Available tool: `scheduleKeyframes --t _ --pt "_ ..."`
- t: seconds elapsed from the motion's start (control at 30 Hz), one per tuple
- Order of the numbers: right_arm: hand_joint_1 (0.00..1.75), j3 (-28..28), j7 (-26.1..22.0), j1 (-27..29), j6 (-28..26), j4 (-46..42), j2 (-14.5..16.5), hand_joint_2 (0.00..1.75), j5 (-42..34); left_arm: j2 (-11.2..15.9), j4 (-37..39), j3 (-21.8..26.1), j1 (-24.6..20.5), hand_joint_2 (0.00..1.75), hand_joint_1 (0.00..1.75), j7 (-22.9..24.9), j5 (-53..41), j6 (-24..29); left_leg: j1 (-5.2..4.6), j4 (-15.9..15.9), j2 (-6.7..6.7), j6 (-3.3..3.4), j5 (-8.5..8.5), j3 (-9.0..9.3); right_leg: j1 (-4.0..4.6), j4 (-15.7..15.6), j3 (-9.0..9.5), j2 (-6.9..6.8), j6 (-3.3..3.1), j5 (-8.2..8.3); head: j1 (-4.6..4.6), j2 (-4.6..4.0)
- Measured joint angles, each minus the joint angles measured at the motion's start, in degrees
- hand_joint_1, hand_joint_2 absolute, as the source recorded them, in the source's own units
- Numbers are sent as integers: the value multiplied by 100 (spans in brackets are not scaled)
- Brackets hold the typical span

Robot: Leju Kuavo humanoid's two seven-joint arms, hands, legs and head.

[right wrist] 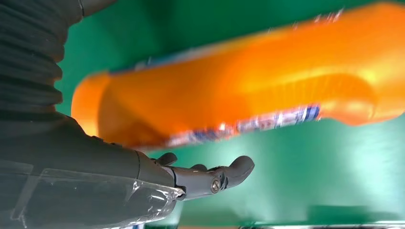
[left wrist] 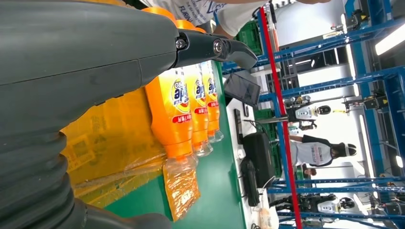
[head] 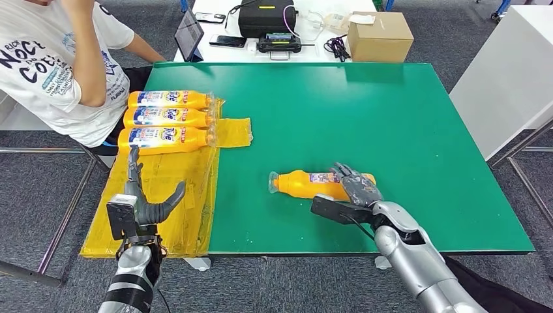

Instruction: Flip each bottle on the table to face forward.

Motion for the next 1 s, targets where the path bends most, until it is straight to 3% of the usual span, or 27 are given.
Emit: scheduleKeyframes --t 0.33,0.73,1.0 --pt "0 165 109 -463 34 134 -158 175 -18 0 136 0 -38 175 0 -10 -1 -28 1 -1 1 0 0 -2 2 0 -5 0 0 0 0 0" --pt "0 312 115 -503 61 306 -116 175 -146 0 215 -2 -71 175 0 -10 -19 -84 0 0 -1 0 0 -5 1 0 -5 0 0 0 -1 0" --pt "0 370 -111 -671 585 807 -123 175 -934 -5 347 -6 -189 175 0 -93 54 -19 0 0 0 0 0 -5 1 0 -6 0 0 0 -1 0"
